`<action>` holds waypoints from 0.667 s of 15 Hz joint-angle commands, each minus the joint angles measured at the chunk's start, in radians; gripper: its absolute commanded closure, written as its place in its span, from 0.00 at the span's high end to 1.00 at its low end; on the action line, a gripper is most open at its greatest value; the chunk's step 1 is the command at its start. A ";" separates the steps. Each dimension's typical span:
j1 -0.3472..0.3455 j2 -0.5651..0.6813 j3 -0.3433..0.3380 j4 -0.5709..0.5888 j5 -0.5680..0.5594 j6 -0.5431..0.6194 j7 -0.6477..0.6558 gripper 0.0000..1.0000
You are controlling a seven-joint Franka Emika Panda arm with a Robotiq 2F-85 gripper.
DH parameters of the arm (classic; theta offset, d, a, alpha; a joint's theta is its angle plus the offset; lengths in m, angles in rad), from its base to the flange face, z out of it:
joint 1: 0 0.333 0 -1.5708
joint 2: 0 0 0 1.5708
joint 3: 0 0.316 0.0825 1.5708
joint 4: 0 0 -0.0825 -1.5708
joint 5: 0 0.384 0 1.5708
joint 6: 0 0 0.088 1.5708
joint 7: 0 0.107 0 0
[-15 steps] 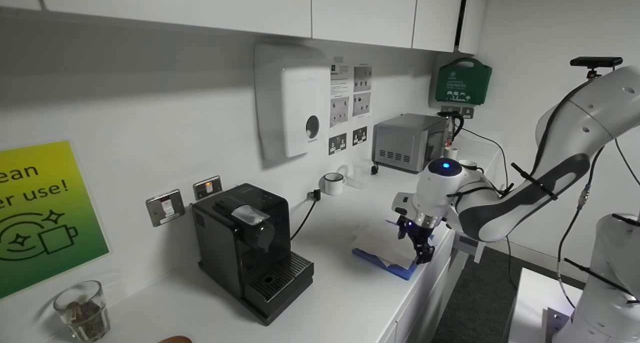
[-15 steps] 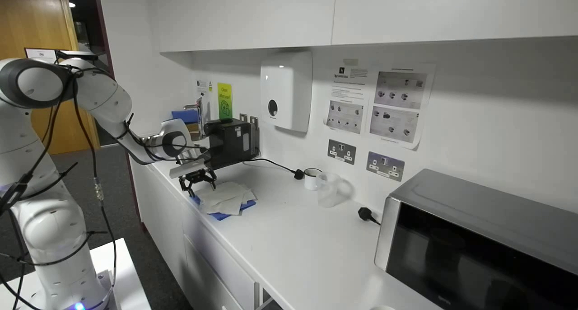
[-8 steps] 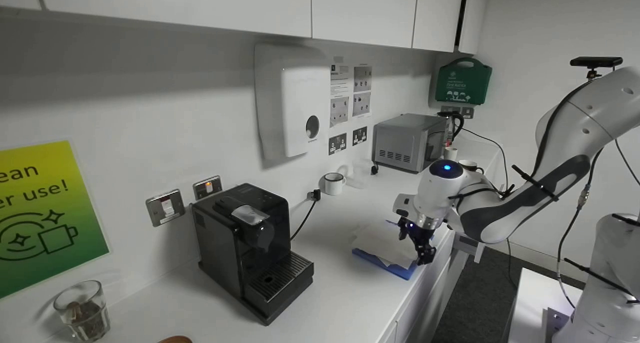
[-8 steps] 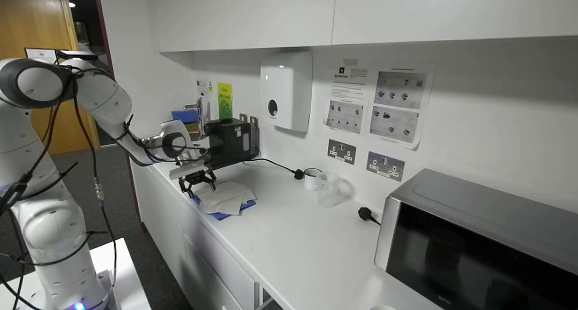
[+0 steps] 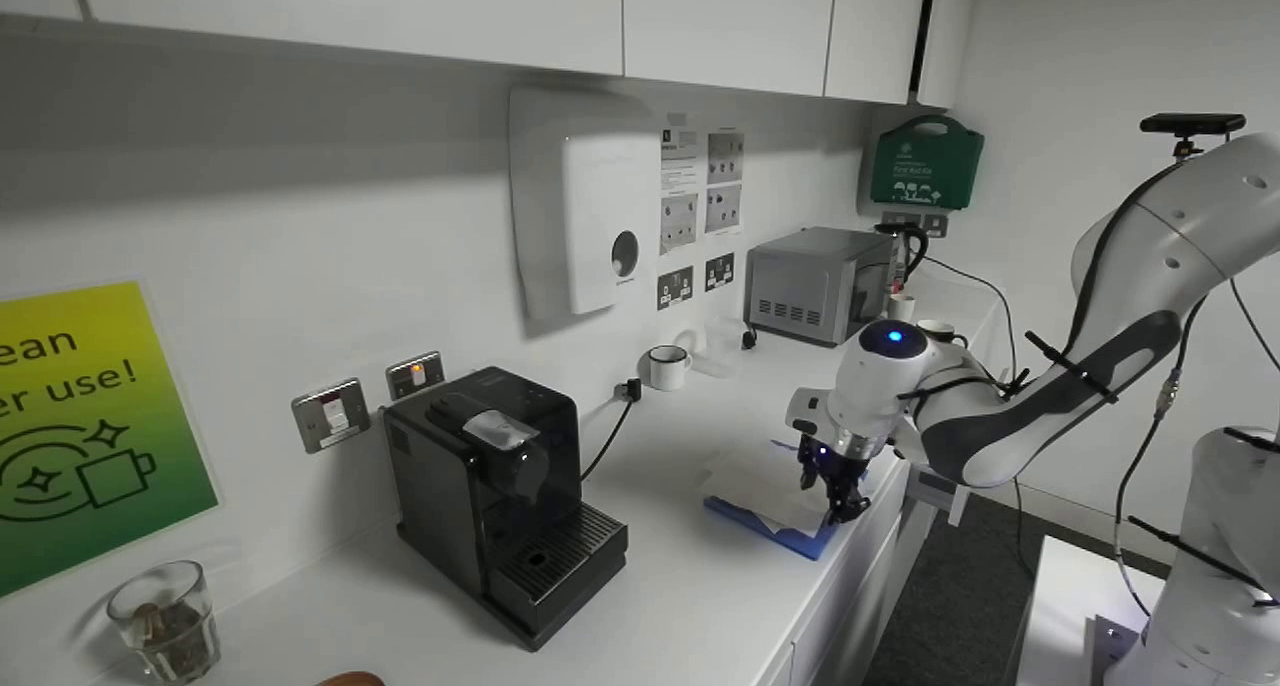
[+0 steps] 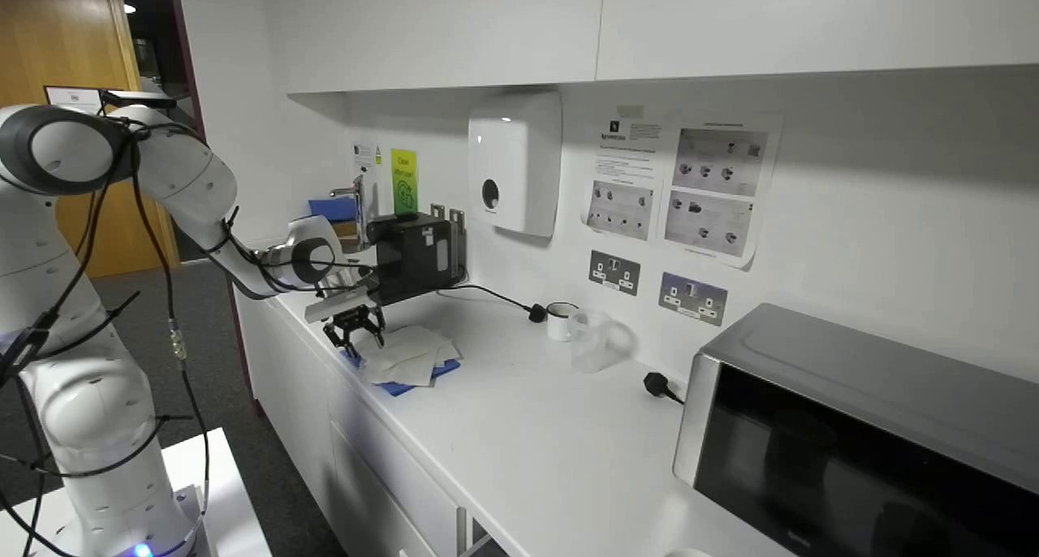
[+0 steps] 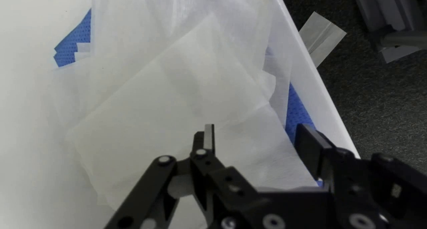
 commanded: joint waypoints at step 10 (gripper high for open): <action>-0.004 -0.108 -0.004 -0.063 0.038 0.041 0.021 0.00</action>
